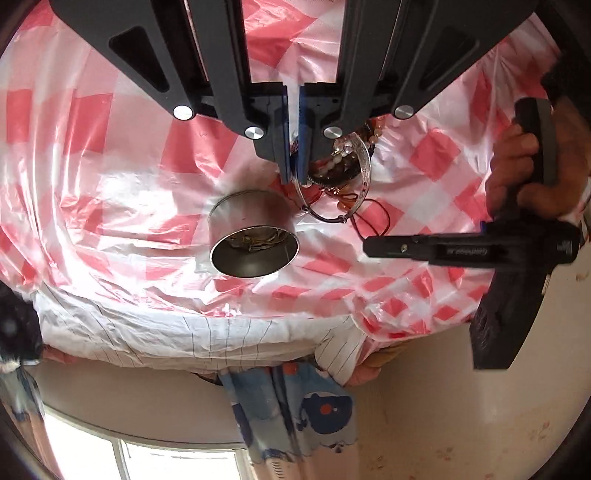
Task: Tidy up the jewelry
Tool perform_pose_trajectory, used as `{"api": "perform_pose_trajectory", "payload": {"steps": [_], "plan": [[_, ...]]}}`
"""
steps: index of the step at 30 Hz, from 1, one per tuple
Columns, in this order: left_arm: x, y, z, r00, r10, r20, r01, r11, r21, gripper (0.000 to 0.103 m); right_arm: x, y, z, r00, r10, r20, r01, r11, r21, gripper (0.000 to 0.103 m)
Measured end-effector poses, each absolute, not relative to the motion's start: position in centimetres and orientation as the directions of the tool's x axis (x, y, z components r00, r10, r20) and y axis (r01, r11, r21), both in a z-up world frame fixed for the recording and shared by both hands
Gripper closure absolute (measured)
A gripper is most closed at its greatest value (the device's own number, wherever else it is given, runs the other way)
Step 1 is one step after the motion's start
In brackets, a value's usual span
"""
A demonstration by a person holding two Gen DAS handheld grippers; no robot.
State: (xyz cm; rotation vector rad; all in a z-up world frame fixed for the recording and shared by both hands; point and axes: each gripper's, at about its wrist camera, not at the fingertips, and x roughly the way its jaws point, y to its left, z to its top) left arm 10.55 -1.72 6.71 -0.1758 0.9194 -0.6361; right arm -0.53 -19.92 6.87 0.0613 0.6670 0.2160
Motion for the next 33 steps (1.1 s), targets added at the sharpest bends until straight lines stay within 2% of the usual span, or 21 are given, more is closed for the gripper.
{"api": "perform_pose_trajectory", "payload": {"steps": [2, 7, 23, 33], "plan": [[10.5, -1.7, 6.7, 0.439, -0.582, -0.685, 0.437, 0.804, -0.404, 0.101, -0.8, -20.1, 7.3, 0.767, 0.244, -0.594, -0.193, 0.970, 0.148, 0.099], [10.4, -1.8, 6.9, 0.439, -0.584, -0.682, 0.444, 0.802, -0.400, 0.101, -0.3, -20.6, 6.2, 0.745, 0.226, -0.627, -0.160, 0.974, 0.161, 0.099], [9.1, -3.8, 9.1, 0.473, -0.592, -0.653, 0.516, 0.787, -0.339, 0.101, -0.1, -20.4, 5.8, 0.744, 0.122, -0.657, -0.103, 0.992, 0.068, 0.099], [9.6, -5.3, 12.4, 0.497, -0.615, -0.612, 0.540, 0.772, -0.337, 0.101, 0.4, -21.7, 6.1, 0.748, 0.128, -0.651, -0.070, 0.991, 0.114, 0.099]]}}
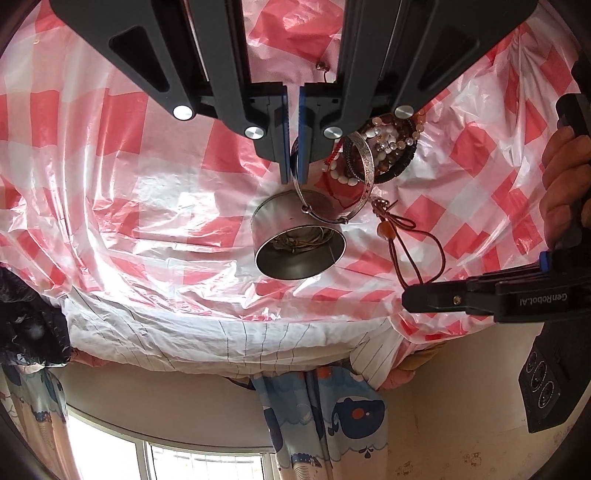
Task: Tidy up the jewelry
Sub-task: 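Carry both bracelets over the silver tin and open both grippers to drop them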
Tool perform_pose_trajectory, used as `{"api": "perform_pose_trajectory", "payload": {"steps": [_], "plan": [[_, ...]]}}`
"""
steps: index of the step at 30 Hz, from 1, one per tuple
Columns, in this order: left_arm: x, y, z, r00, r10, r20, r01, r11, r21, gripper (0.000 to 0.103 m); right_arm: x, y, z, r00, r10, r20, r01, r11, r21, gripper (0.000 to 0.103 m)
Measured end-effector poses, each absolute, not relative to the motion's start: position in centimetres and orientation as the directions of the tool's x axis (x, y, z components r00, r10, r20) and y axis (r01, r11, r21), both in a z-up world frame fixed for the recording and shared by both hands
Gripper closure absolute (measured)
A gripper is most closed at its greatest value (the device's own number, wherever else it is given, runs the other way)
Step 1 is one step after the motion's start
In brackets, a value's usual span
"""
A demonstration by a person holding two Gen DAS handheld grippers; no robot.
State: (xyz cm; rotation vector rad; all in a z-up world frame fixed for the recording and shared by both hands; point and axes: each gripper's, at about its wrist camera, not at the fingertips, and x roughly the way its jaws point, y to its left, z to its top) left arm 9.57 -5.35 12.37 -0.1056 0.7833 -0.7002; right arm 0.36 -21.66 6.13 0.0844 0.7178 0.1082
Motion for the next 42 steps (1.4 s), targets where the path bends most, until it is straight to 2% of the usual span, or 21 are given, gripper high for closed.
{"api": "perform_pose_trajectory", "payload": {"steps": [12, 14, 16, 18, 23, 29, 31, 32, 34, 39, 42], "plan": [[12.6, -8.3, 14.4, 0.496, -0.675, -0.546, 0.574, 0.727, -0.378, 0.101, 2.4, -23.9, 7.3, 0.762, 0.122, -0.636, -0.020, 0.986, 0.165, 0.098], [13.8, -9.3, 13.1, 0.481, -0.656, -0.581, 0.563, 0.739, -0.369, 0.100, 3.0, -24.3, 7.2, 0.760, 0.115, -0.639, -0.009, 0.986, 0.166, 0.098], [15.4, -10.3, 10.6, 0.454, -0.575, -0.680, 0.523, 0.790, -0.320, 0.099, 3.5, -24.5, 7.0, 0.755, 0.114, -0.646, -0.004, 0.986, 0.169, 0.098], [16.1, -10.2, 8.9, 0.447, -0.510, -0.735, 0.480, 0.830, -0.284, 0.098, 4.1, -24.5, 6.8, 0.748, 0.114, -0.653, -0.006, 0.986, 0.165, 0.098], [15.8, -8.0, 7.9, 0.461, -0.454, -0.762, 0.424, 0.867, -0.261, 0.088, 6.3, -23.7, 7.0, 0.748, 0.119, -0.653, -0.022, 0.988, 0.154, 0.097], [13.9, -6.4, 8.7, 0.488, -0.408, -0.772, 0.426, 0.883, -0.197, 0.075, 9.7, -22.3, 7.5, 0.760, 0.141, -0.635, -0.047, 0.986, 0.163, 0.097], [12.8, -6.1, 8.3, 0.479, -0.393, -0.785, 0.436, 0.883, -0.175, 0.072, 10.9, -22.1, 6.7, 0.739, 0.148, -0.657, -0.053, 0.985, 0.163, 0.096], [12.1, -6.1, 7.9, 0.467, -0.388, -0.795, 0.448, 0.879, -0.166, 0.069, 11.2, -22.1, 6.4, 0.728, 0.146, -0.669, -0.047, 0.985, 0.164, 0.095], [10.9, -6.1, 7.1, 0.452, -0.379, -0.808, 0.469, 0.871, -0.146, 0.066, 10.5, -22.5, 6.4, 0.735, 0.123, -0.667, -0.024, 0.988, 0.156, 0.074], [9.1, -6.6, 6.1, 0.442, -0.350, -0.826, 0.501, 0.860, -0.097, 0.065, 5.7, -23.5, 7.2, 0.737, 0.118, -0.666, -0.016, 0.987, 0.157, 0.072], [8.3, -7.0, 6.2, 0.458, -0.333, -0.824, 0.514, 0.856, -0.061, 0.064, 2.6, -23.2, 6.3, 0.726, 0.112, -0.679, -0.020, 0.990, 0.142, 0.061]]}}
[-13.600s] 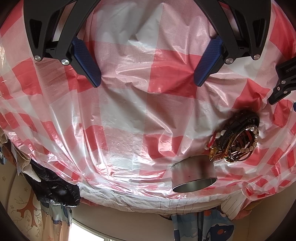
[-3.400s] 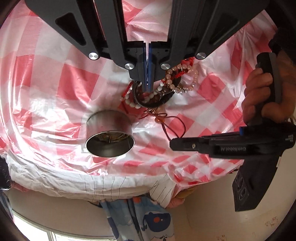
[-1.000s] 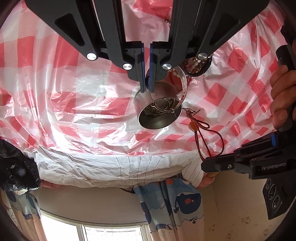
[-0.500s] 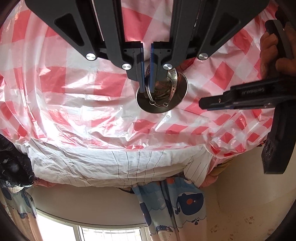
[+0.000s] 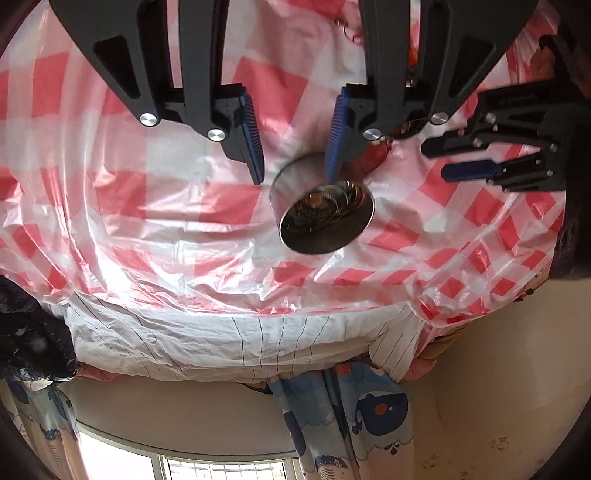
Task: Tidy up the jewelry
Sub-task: 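Carry both bracelets over the silver tin and open both grippers to drop them, then grasp a black cord bracelet with the left gripper while the right grasps a red string bracelet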
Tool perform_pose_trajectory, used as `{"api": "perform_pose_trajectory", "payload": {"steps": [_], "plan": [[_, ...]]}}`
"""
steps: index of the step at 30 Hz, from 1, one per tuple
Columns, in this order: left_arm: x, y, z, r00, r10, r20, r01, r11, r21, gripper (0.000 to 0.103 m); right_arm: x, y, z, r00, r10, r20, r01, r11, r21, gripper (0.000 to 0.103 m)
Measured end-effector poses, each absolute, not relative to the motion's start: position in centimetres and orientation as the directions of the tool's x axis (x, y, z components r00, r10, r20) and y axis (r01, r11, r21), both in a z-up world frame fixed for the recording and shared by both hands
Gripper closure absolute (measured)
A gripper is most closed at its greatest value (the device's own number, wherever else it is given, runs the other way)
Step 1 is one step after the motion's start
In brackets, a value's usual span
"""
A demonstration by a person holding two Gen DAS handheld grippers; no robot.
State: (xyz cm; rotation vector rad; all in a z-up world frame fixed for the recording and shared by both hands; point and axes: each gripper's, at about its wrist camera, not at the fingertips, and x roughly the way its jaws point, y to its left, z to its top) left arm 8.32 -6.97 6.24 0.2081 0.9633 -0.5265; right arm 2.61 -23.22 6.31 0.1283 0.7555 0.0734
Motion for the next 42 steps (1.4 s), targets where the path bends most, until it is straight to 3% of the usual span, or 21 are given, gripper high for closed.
{"api": "perform_pose_trajectory", "payload": {"steps": [4, 25, 42], "plan": [[8.1, -7.2, 6.1, 0.473, -0.306, -0.826, 0.524, 0.851, -0.015, 0.063, 1.6, -23.0, 4.3, 0.681, 0.149, -0.717, -0.025, 0.983, 0.180, 0.060], [7.8, -8.6, 4.7, 0.509, -0.222, -0.831, 0.557, 0.822, 0.121, 0.056, 1.4, -20.9, 4.1, 0.663, 0.193, -0.723, -0.117, 0.981, 0.155, 0.047], [8.8, -9.1, 1.9, 0.449, -0.201, -0.871, 0.587, 0.801, 0.117, 0.052, 1.4, -18.6, 2.5, 0.561, 0.257, -0.787, -0.240, 0.960, 0.143, 0.044]]}}
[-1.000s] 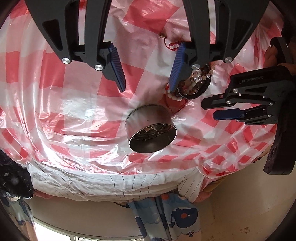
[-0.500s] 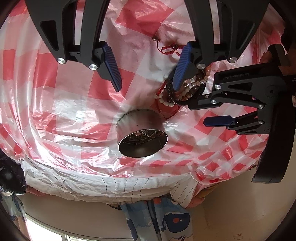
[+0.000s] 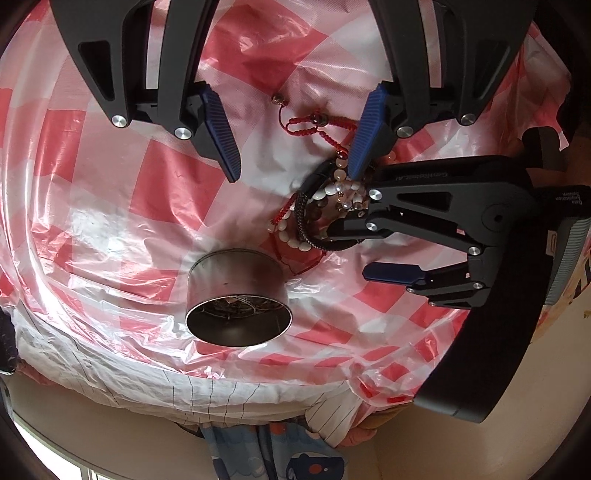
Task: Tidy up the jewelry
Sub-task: 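Grasp a black cord bracelet with the left gripper while the right grasps a red string bracelet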
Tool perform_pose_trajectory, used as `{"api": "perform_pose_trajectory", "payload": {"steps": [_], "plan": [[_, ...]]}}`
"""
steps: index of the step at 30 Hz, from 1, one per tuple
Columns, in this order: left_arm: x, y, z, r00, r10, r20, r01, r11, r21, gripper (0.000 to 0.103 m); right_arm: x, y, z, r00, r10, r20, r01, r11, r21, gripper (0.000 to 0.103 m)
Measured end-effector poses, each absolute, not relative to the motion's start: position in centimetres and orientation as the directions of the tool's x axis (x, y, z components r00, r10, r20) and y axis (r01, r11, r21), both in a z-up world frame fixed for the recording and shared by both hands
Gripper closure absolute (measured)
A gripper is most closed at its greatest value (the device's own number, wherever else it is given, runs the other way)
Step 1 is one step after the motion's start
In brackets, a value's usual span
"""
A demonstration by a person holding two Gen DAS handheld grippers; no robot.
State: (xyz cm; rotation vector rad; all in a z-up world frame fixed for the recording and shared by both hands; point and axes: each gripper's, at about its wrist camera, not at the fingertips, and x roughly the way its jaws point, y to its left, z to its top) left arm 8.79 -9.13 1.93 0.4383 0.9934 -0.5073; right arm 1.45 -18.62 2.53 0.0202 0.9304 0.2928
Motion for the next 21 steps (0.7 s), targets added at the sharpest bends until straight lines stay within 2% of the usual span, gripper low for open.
{"api": "perform_pose_trajectory", "payload": {"steps": [1, 2, 6, 10, 18, 20, 21], "plan": [[8.9, -9.1, 1.9, 0.440, -0.210, -0.873, 0.587, 0.803, 0.103, 0.068, 1.5, -18.7, 2.5, 0.558, 0.256, -0.790, -0.239, 0.961, 0.143, 0.044], [9.0, -9.0, 1.9, 0.419, -0.224, -0.880, 0.589, 0.804, 0.075, 0.088, 1.5, -18.7, 2.3, 0.552, 0.257, -0.793, -0.240, 0.960, 0.145, 0.044], [8.9, -8.8, 2.5, 0.396, -0.270, -0.878, 0.606, 0.795, 0.029, 0.093, 1.5, -18.5, 2.0, 0.531, 0.265, -0.804, -0.257, 0.955, 0.145, 0.044], [9.3, -7.8, 4.0, 0.365, -0.364, -0.857, 0.595, 0.799, -0.086, 0.094, 1.4, -17.8, 1.5, 0.512, 0.269, -0.816, -0.285, 0.949, 0.135, 0.044], [9.7, -6.6, 4.8, 0.341, -0.433, -0.834, 0.570, 0.801, -0.183, 0.094, 1.6, -17.6, 0.8, 0.495, 0.260, -0.829, -0.288, 0.949, 0.126, 0.046], [9.9, -6.5, 4.9, 0.354, -0.418, -0.837, 0.565, 0.808, -0.165, 0.094, 1.7, -17.6, 0.8, 0.482, 0.274, -0.832, -0.298, 0.944, 0.139, 0.079], [10.0, -6.3, 4.9, 0.352, -0.425, -0.834, 0.562, 0.808, -0.175, 0.094, 1.7, -17.7, 0.8, 0.478, 0.286, -0.831, -0.301, 0.942, 0.151, 0.084]]}}
